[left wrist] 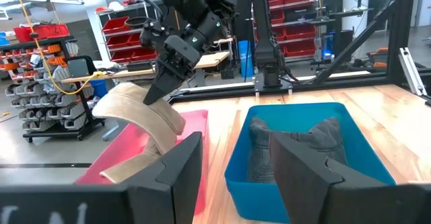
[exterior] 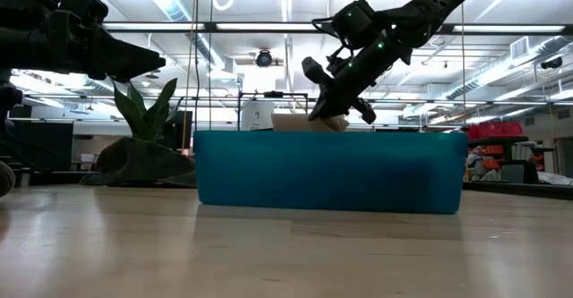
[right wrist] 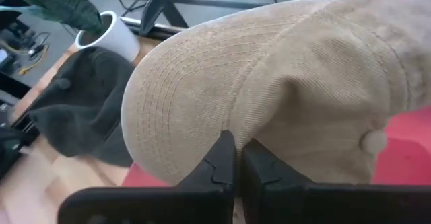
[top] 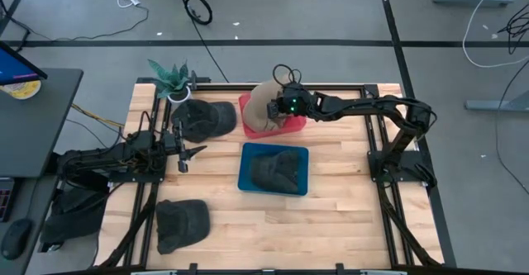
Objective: Pick & Place hat
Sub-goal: Put the brown cap into the red bin
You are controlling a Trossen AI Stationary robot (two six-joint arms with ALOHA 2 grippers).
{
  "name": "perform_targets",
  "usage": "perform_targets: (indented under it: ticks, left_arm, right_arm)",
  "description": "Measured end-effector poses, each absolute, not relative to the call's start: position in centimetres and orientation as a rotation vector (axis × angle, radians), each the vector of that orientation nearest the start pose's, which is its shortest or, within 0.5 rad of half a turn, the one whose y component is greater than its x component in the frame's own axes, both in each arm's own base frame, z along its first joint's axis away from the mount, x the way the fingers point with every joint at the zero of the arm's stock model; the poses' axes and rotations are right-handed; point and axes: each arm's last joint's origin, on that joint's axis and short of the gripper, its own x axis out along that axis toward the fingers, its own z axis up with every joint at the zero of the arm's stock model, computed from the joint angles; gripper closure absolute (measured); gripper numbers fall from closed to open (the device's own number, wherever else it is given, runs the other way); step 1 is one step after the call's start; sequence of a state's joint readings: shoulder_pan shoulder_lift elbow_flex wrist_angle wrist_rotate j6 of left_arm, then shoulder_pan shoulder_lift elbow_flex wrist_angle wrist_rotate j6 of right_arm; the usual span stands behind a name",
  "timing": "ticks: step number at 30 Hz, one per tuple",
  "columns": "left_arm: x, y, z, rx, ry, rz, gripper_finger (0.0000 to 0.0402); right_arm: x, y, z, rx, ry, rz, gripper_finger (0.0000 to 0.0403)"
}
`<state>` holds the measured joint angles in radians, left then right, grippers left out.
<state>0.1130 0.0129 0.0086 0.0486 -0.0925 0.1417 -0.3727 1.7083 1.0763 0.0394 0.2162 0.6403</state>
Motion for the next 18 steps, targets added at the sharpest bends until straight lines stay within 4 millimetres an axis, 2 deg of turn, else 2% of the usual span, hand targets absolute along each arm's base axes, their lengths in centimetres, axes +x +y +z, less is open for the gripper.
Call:
perform_targets:
  ticks: [10, 18]
  left_arm:
    - [9.7, 1.4, 17.0, 0.142, -0.030, 0.208, 0.0225]
    - [9.7, 1.4, 17.0, 0.142, -0.029, 0.208, 0.0225]
  right_arm:
    - [34.0, -13.9, 22.1, 0.691, 0.408, -0.649, 0.0397]
    - [33.2, -13.5, 24.2, 0.660, 0.370, -0.628, 0.0397]
